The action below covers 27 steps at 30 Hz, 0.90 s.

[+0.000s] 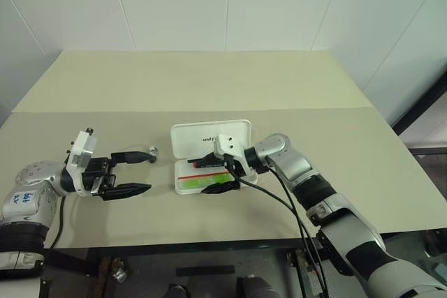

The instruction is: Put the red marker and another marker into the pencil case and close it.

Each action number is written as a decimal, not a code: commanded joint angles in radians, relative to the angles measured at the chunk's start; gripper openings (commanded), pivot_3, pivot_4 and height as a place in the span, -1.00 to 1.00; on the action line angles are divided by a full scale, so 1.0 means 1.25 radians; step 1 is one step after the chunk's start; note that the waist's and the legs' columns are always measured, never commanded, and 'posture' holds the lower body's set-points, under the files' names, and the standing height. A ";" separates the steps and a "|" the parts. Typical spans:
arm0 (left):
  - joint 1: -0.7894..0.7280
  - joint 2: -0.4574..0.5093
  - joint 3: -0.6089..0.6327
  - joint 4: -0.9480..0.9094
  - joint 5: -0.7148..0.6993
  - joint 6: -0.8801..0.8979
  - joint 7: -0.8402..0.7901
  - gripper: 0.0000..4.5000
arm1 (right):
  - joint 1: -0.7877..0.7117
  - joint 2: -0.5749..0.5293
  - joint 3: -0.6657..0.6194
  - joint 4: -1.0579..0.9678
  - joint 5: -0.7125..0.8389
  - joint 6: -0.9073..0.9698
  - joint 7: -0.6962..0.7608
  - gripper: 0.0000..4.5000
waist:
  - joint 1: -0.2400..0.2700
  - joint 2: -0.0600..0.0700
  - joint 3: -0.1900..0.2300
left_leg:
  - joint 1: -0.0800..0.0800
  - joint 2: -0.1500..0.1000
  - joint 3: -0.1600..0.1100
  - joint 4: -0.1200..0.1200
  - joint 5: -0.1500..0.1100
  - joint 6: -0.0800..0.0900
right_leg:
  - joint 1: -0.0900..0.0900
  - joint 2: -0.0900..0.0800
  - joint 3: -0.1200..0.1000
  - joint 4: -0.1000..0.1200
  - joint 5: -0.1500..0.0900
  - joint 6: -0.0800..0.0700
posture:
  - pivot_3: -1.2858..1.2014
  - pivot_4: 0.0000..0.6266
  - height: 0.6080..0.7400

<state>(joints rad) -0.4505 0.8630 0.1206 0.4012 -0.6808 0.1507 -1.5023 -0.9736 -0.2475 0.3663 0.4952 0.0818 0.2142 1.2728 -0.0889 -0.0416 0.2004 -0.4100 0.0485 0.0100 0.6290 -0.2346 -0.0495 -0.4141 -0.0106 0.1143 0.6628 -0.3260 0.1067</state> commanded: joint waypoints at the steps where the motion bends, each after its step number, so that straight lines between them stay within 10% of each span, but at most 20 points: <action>1: 0.000 -0.007 0.031 -0.031 -0.005 -0.002 -0.050 1.00 | 0.011 -0.023 -0.049 -0.157 0.054 0.050 0.001 0.99 | 0.002 0.000 0.000 | 0.000 0.000 0.000 0.000 0.000 0.000 | 0.000 0.000 0.000 0.000 0.000 0.000 | 0.03 -0.52 1.00; 12: 0.139 -0.116 0.159 -0.220 0.005 0.058 0.310 1.00 | 0.298 -0.155 -0.171 -0.659 0.240 0.199 -0.069 0.99 | 0.007 0.000 0.000 | -0.001 0.002 -0.002 0.000 -0.001 -0.002 | 0.001 -0.007 -0.002 -0.002 -0.001 -0.001 | 0.03 -0.52 1.00; 27: 0.114 -0.238 0.161 -0.275 0.130 0.146 0.739 1.00 | 0.432 -0.291 -0.312 -0.715 0.298 0.221 -0.197 0.99 | 0.007 -0.001 0.000 | 0.002 -0.001 0.000 0.000 -0.001 -0.001 | 0.005 -0.001 0.001 -0.003 0.000 0.001 | 0.03 -0.52 1.00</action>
<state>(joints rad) -0.2848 0.5719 0.3209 0.0589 -0.5326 0.3280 -0.6149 -0.4333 -0.5941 0.0123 -0.3860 0.4415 0.5034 1.0418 -0.0802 -0.0424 0.2005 -0.4070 0.0468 0.0098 0.6289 -0.2357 -0.0510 -0.4083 -0.0114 0.1153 0.6586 -0.3256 0.1086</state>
